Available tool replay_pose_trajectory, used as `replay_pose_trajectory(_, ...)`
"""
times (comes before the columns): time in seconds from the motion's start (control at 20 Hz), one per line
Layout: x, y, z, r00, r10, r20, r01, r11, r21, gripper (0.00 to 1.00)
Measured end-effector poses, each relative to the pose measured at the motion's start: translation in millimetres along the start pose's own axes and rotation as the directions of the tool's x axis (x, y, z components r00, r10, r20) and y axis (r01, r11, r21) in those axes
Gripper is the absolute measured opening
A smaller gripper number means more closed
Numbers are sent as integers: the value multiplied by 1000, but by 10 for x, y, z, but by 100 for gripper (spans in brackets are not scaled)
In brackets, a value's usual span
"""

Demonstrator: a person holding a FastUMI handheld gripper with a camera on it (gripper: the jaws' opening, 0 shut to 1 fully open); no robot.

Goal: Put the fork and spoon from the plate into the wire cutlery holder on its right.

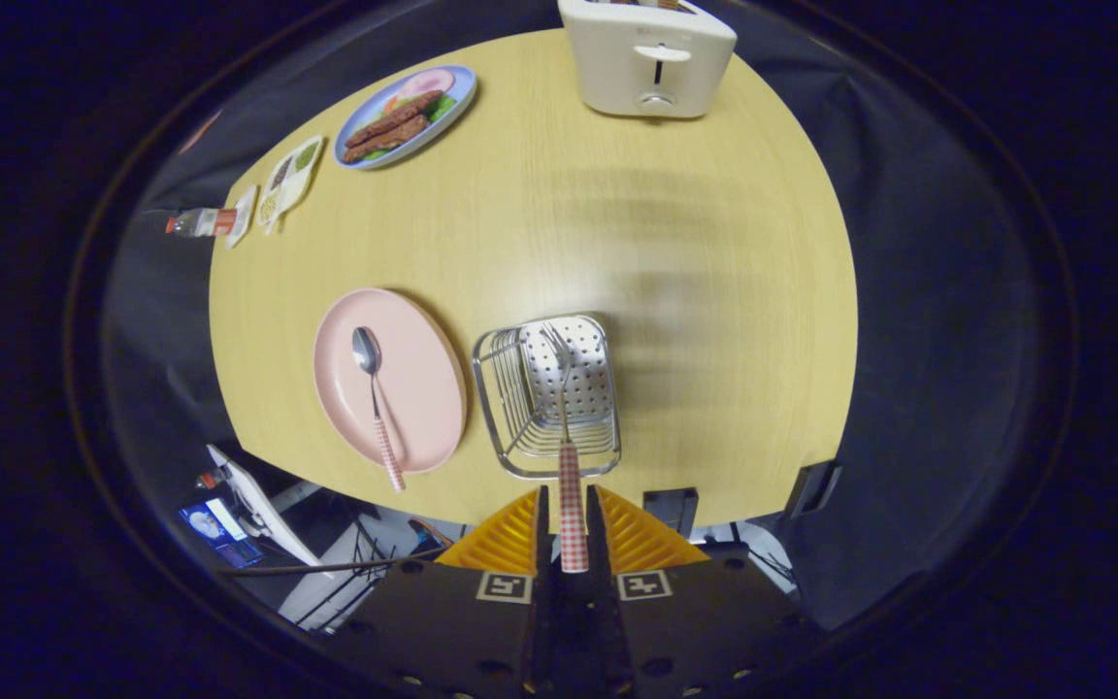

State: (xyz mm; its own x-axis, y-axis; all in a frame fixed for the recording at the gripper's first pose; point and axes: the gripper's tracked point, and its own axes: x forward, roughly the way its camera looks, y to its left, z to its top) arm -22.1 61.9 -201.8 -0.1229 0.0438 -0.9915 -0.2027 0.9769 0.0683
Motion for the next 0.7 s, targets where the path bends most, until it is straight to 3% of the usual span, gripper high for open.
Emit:
replay_pose_trajectory(0.1, -81, 1, 117, 995, -7, 100, 11, 999, -40, 24)
replay_pose_trajectory(0.15, -138, -1, 185, 986, -19, 164, 31, 997, -68, 35)
replay_pose_trajectory(0.2, -197, 19, 250, 973, -21, 230, 44, 995, -94, 43)
replay_pose_trajectory(0.3, -360, 111, 308, 942, -5, 335, 53, 990, -132, 49)
replay_pose_trajectory(0.4, -503, 192, 322, 909, 16, 417, 56, 986, -159, 64)
replay_pose_trajectory(0.55, -627, 366, 302, 851, 41, 524, 70, 979, -190, 76)
replay_pose_trajectory(0.7, -741, 602, 311, 756, 74, 651, 101, 969, -227, 82)
